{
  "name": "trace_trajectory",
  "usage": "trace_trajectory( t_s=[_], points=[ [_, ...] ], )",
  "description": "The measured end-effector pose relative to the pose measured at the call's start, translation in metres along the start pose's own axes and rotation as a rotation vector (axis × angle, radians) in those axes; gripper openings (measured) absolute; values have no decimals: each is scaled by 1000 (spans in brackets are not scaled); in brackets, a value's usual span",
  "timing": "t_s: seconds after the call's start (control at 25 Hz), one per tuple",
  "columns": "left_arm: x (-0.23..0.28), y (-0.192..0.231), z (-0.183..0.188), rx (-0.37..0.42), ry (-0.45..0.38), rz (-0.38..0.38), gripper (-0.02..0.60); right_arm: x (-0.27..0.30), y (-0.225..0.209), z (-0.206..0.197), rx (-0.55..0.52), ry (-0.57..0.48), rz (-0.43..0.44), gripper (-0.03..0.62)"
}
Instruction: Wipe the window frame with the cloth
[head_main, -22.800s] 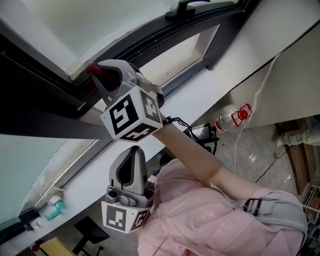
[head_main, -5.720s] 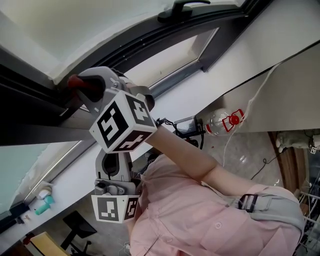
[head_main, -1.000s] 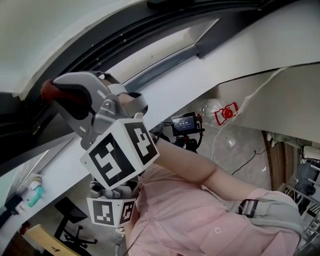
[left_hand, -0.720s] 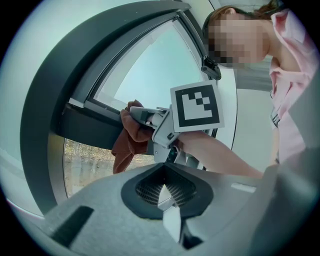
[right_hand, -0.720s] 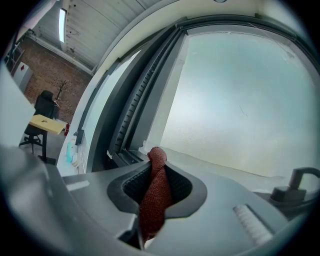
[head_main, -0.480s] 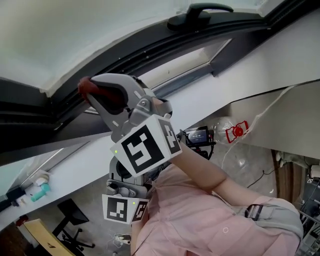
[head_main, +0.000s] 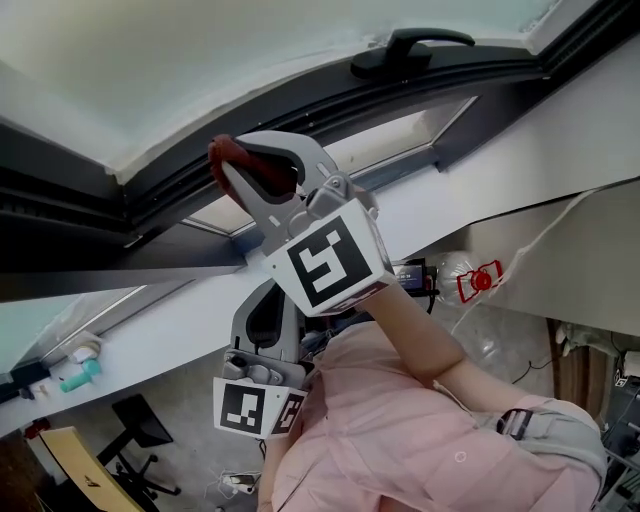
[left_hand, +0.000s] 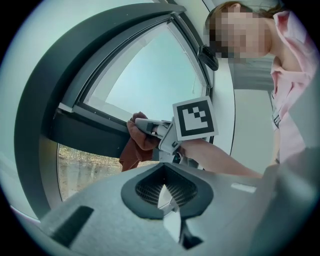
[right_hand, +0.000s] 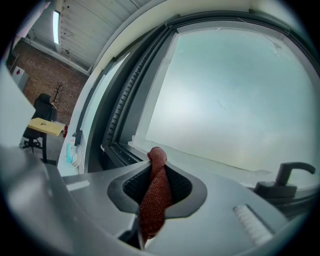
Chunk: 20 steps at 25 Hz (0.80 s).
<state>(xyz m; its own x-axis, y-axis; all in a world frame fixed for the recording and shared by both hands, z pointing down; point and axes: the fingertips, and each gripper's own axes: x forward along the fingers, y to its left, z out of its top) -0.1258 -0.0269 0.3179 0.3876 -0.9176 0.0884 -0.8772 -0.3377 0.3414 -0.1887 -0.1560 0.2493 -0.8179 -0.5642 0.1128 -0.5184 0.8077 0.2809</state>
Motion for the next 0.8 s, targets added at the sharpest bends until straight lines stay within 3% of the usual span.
trace_trajectory(
  t_s=[0.4,0.8],
  points=[
    [8,-17,5,29,-45,41,-5,-18,-38,-6,47,-20,14,64],
    [9,-31,-10,11,-56,76,-5,-39,-75,-20,89,-7,37,64]
  ],
)
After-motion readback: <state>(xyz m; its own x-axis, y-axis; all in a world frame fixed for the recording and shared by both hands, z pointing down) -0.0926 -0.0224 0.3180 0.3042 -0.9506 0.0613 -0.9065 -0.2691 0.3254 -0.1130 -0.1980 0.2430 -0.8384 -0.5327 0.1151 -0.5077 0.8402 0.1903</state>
